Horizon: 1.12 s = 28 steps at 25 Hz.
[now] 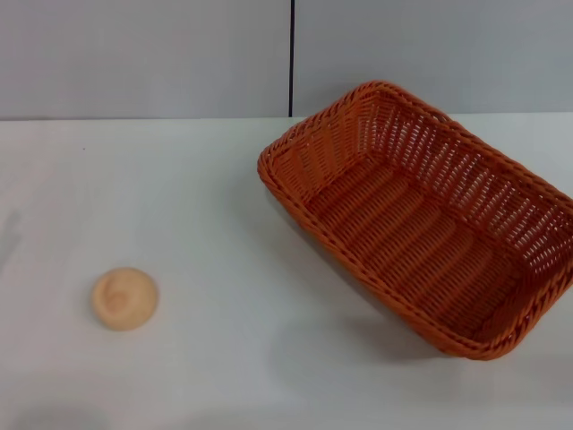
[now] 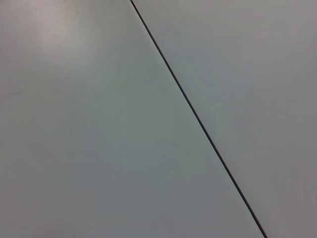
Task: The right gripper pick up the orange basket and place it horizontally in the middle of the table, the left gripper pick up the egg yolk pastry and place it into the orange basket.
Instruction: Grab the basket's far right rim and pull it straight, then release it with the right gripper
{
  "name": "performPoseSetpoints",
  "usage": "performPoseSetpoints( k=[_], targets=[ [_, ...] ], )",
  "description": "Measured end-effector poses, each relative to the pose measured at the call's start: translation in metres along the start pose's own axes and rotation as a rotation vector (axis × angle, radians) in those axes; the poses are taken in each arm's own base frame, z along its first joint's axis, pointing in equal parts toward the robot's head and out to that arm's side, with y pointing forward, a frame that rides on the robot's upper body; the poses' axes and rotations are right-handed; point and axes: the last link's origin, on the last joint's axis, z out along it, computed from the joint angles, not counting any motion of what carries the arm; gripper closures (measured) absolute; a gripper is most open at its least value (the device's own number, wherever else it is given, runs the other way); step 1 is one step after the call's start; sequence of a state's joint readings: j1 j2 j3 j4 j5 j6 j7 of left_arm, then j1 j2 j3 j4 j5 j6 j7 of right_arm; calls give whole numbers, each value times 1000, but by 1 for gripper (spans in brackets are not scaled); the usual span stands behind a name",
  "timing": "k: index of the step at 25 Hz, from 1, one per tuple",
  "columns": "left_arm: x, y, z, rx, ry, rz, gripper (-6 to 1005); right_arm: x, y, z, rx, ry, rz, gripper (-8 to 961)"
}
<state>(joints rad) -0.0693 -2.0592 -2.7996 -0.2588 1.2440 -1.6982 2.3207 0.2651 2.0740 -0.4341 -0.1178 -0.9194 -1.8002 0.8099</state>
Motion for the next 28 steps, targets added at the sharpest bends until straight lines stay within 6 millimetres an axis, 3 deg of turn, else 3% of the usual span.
performPoseSetpoints(
  k=[11, 15, 20, 21, 22, 28],
  targets=[
    [2, -1, 4, -5, 8, 4, 153, 1, 2, 3, -30, 19, -6, 194],
    [2, -1, 5, -6, 10, 5, 154, -5, 2, 11, -132, 71, -5, 196],
    [4, -3, 6, -5, 9, 18, 154, -19, -12, 51, -267, 456, 106, 199],
    [4, -3, 6, -5, 9, 18, 154, -19, -12, 51, -267, 456, 106, 200],
    [4, -3, 6, -5, 9, 18, 154, -24, -13, 64, -265, 586, 127, 200],
    [3, -4, 5, 3, 3, 17, 154, -37, -10, 92, -220, 885, 149, 204]
  ],
)
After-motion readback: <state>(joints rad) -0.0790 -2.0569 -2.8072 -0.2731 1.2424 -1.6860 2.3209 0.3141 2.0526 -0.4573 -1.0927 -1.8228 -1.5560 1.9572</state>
